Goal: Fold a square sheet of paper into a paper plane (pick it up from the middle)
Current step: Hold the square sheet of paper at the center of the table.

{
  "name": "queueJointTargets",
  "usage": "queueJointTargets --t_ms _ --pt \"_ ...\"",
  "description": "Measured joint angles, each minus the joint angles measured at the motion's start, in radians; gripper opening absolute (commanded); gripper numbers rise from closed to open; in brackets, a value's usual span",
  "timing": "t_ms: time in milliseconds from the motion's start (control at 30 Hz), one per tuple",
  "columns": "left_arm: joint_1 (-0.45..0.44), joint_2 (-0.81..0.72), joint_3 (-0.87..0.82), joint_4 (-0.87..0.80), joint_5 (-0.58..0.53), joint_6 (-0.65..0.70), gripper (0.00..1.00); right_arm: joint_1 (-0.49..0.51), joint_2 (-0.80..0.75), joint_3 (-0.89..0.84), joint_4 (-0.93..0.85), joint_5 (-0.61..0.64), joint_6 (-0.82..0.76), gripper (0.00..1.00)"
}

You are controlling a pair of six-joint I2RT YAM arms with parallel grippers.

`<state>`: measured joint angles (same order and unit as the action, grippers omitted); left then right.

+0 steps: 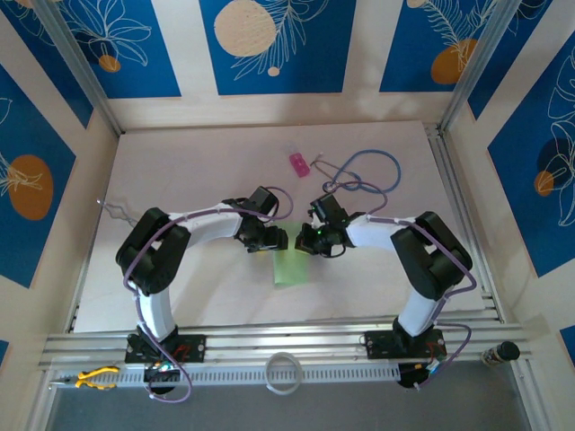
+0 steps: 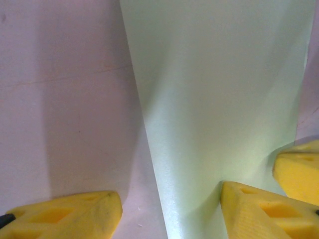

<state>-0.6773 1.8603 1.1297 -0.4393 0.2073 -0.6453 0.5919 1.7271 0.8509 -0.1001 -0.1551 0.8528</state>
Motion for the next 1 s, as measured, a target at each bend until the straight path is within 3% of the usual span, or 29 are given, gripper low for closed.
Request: queueJointTargets --t_ms 600,667,833,1000 --pt "-0.003 -0.082 -0.017 0.004 -0.032 -0.013 0.64 0.033 0.024 0.032 -0.042 0.086 -0.097 0.00" --pt "0.005 -0.140 -0.035 0.010 -0.036 -0.023 0.61 0.024 0.024 0.033 -0.046 0.085 -0.110 0.00" --pt "0.036 -0.262 -0.091 0.082 0.008 -0.043 0.39 -0.005 0.024 0.039 -0.054 0.089 -0.124 0.00" --pt "0.045 -0.265 -0.146 0.180 0.105 -0.064 0.24 -0.002 0.025 0.039 -0.055 0.097 -0.123 0.00"
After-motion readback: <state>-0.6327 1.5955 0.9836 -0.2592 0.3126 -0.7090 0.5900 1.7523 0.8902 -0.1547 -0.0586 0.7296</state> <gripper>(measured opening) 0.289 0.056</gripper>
